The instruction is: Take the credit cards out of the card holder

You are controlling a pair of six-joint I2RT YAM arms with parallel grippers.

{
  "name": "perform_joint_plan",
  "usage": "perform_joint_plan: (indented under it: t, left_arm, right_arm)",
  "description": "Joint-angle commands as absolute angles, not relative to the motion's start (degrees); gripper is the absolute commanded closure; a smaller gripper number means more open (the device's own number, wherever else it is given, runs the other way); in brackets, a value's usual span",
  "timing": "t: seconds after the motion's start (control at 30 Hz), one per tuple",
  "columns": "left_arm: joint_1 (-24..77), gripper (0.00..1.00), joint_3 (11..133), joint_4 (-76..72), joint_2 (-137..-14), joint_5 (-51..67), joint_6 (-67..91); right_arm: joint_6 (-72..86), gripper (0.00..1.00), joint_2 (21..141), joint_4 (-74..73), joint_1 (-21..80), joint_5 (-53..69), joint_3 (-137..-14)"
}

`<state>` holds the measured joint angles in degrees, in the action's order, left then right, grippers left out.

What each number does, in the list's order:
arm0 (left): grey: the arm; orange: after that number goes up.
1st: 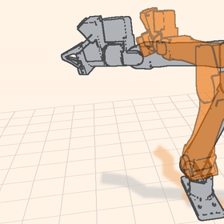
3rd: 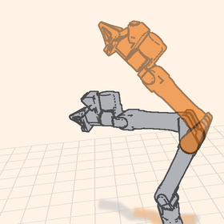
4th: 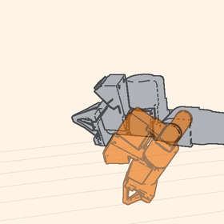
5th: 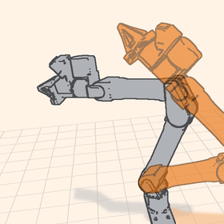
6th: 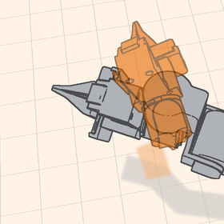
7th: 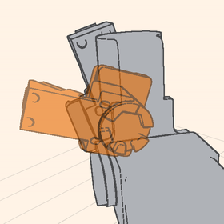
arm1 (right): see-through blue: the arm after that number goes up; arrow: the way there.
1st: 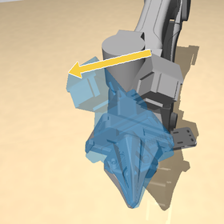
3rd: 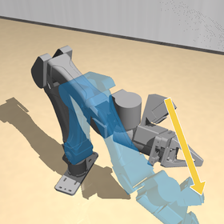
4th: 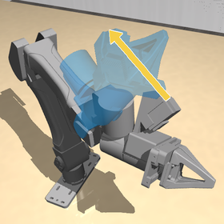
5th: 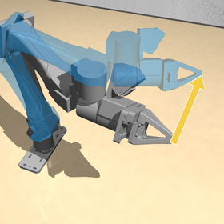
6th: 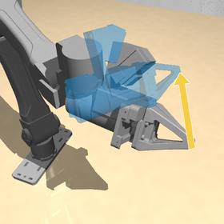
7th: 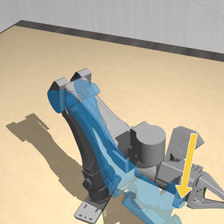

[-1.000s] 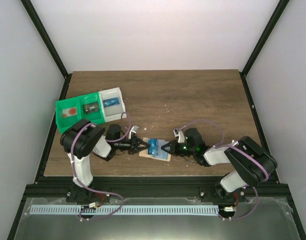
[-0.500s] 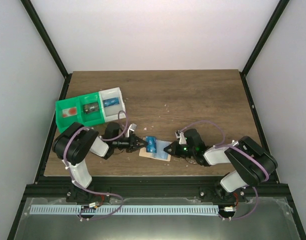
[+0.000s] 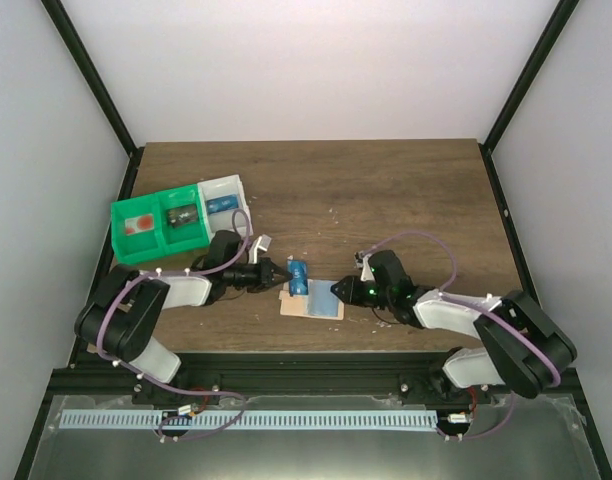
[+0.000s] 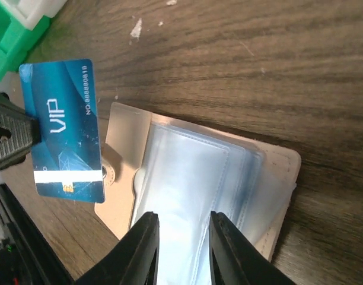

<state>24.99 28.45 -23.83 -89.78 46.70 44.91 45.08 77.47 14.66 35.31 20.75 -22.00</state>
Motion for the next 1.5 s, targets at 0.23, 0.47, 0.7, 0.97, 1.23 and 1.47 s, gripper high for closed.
perform_joint_plan:
  t: [0.23,0.47,0.7,0.97,1.23,1.47]
  left_arm:
    - [24.79,1.00,32.99,-14.07,-83.56,59.37,37.58]
    - [25.00,1.00,35.32,-11.13,-80.92,66.17,36.60]
    - [26.52,1.00,36.01,-9.37,-79.26,69.24,35.39]
    - [30.31,1.00,37.01,-9.83,-78.59,70.94,34.35]
    - [30.69,0.98,38.23,-8.69,-79.27,69.83,33.15]
    - [29.93,0.65,37.09,-14.96,-76.39,63.80,39.48]
  right_arm:
    - [25.88,0.68,61.32,-1.13,34.98,24.08,-31.03]
    - [24.89,0.54,59.52,-4.98,35.04,33.12,-35.02]
    - [23.07,0.41,63.53,-7.25,34.72,38.17,-39.32]
    - [25.10,0.52,66.19,-3.37,34.72,42.31,-39.23]
    - [25.79,0.92,65.30,-1.90,34.74,43.98,-37.58]
    - [33.78,1.00,62.17,4.96,34.72,43.04,-33.50]
